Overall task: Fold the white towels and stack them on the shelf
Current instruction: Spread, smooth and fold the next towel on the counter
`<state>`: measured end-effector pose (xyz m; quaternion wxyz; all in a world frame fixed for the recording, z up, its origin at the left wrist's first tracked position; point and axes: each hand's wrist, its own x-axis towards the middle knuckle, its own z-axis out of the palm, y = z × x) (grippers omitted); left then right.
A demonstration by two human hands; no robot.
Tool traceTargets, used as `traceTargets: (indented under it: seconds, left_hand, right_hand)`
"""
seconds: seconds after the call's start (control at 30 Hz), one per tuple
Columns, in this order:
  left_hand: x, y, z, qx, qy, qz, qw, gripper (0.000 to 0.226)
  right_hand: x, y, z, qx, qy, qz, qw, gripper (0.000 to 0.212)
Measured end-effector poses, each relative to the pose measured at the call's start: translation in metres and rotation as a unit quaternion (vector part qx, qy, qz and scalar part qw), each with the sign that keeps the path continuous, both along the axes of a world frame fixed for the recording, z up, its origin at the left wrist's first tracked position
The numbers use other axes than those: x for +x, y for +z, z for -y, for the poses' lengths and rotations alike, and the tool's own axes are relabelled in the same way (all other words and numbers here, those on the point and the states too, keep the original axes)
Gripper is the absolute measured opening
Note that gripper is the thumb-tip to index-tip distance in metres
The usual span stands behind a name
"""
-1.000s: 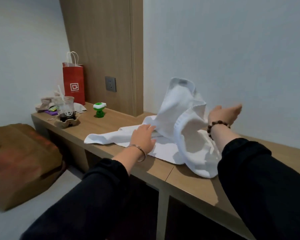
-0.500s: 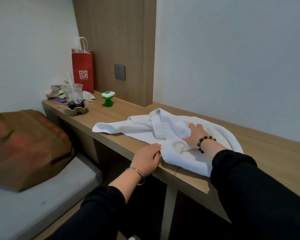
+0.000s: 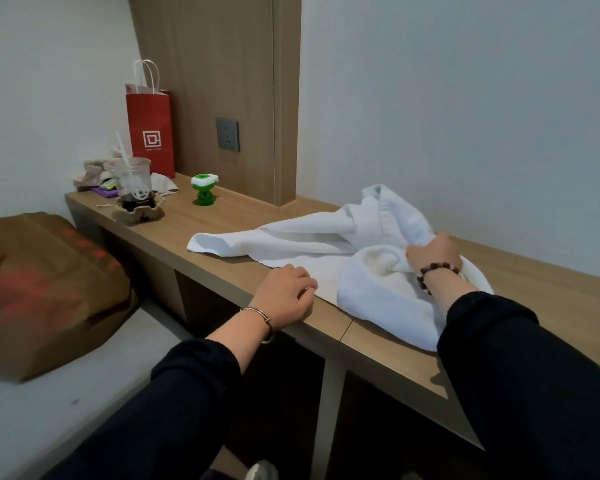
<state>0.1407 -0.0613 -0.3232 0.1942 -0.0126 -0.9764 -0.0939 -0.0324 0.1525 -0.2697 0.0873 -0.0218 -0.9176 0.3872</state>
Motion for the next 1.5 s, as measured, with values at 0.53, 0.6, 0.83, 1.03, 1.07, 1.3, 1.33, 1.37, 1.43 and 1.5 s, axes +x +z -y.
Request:
traceTargets:
  seconds: [0.53, 0.6, 0.83, 1.03, 1.07, 1.3, 1.33, 1.37, 1.43, 1.5]
  left_hand:
    - [0.0, 0.01, 0.012, -0.124, 0.129, -0.021, 0.984, 0.039]
    - [-0.003, 0.004, 0.005, -0.069, 0.143, 0.015, 0.987, 0.05]
    - [-0.018, 0.004, 0.004, -0.159, 0.091, 0.0, 0.983, 0.067]
    - [-0.045, 0.003, 0.007, -0.091, 0.095, 0.154, 0.979, 0.057]
    - [-0.048, 0.004, 0.008, -0.055, 0.084, 0.15, 0.984, 0.053]
    - [-0.065, 0.021, 0.013, -0.044, 0.03, 0.108, 0.993, 0.025]
    - [-0.067, 0.026, 0.014, -0.05, 0.013, 0.116, 0.992, 0.023]
    - [-0.069, 0.032, 0.016, -0.057, -0.004, 0.128, 0.99, 0.021]
    - [-0.07, 0.046, 0.023, -0.089, -0.032, 0.152, 0.984, 0.018]
    - [-0.067, 0.057, 0.035, -0.138, -0.005, 0.143, 0.98, 0.016]
  right_hand:
    - [0.003, 0.031, -0.007, 0.135, 0.005, -0.202, 0.97, 0.063]
    - [0.015, 0.028, 0.013, 0.211, 0.138, -0.217, 0.943, 0.06]
    - [0.017, -0.001, 0.021, 0.417, 0.331, 0.019, 0.846, 0.108]
    - [0.001, 0.007, 0.021, 0.417, 0.27, -0.007, 0.868, 0.102]
    - [0.001, 0.008, 0.022, 0.416, 0.271, -0.003, 0.868, 0.096]
    - [0.004, 0.021, 0.027, 0.493, 0.217, -0.086, 0.838, 0.031]
    - [0.005, 0.026, 0.025, 0.508, 0.215, -0.076, 0.831, 0.022]
    - [0.005, 0.033, 0.023, 0.511, 0.223, -0.06, 0.828, 0.015]
    - [0.002, 0.051, 0.014, 0.5, 0.251, 0.01, 0.829, 0.01]
    - [-0.004, 0.069, 0.001, 0.493, 0.274, 0.096, 0.82, 0.018]
